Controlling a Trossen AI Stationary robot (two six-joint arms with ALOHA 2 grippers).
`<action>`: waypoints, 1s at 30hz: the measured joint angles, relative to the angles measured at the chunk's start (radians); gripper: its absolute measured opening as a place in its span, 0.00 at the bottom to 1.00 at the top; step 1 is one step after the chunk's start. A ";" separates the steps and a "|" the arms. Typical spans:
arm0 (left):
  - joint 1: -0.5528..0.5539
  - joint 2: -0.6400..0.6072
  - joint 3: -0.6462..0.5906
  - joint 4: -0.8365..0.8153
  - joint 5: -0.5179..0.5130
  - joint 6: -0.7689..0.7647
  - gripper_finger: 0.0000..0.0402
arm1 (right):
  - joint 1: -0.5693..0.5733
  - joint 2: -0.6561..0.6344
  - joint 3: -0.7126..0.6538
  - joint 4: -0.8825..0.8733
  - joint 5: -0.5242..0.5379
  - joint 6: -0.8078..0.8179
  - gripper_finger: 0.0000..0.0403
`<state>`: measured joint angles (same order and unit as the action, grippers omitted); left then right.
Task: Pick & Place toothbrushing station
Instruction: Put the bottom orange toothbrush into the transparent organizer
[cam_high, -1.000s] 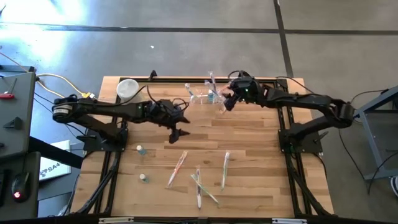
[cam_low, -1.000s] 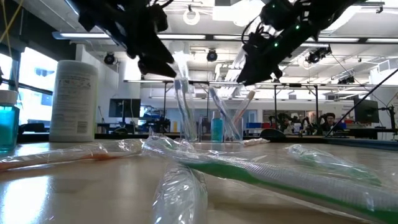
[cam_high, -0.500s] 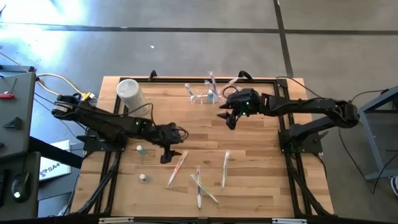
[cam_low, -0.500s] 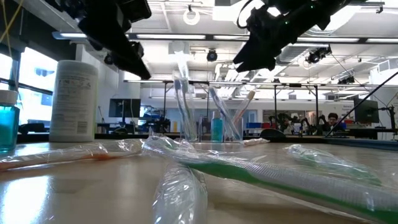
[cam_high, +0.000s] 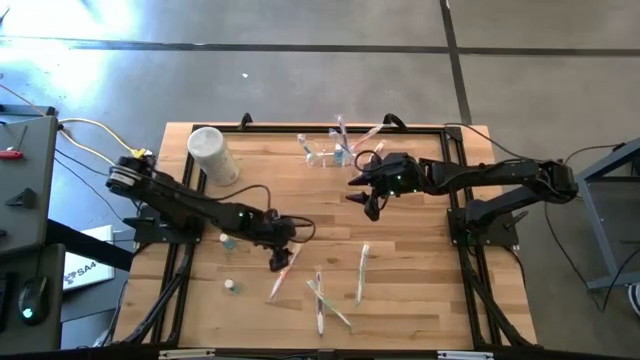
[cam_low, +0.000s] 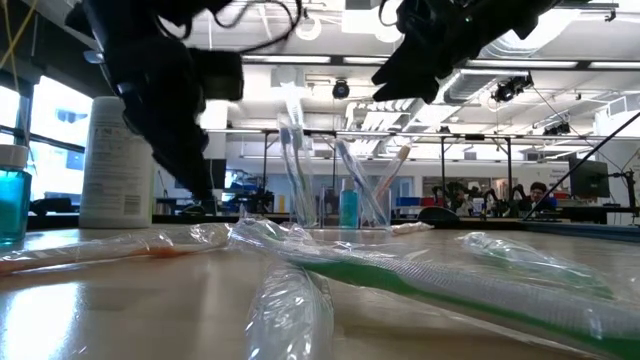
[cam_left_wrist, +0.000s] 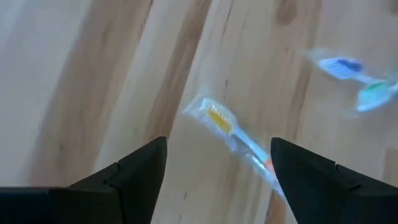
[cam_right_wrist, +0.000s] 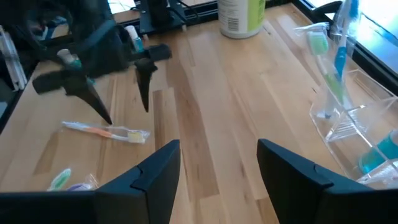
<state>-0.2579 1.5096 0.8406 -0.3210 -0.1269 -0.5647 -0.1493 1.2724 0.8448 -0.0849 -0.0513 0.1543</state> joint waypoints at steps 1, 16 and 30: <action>0.000 0.020 0.019 -0.028 0.014 -0.022 0.70 | 0.000 0.000 0.000 0.000 0.000 -0.001 0.51; -0.037 0.281 0.364 -0.408 0.092 -0.095 0.70 | -0.001 0.001 0.000 0.015 -0.004 -0.050 0.51; -0.037 0.315 0.363 -0.359 0.181 -0.150 0.55 | 0.002 0.001 -0.001 0.038 -0.011 -0.053 0.51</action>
<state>-0.2951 1.8251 1.2037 -0.6804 0.0544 -0.7144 -0.1478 1.2732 0.8440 -0.0467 -0.0628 0.1009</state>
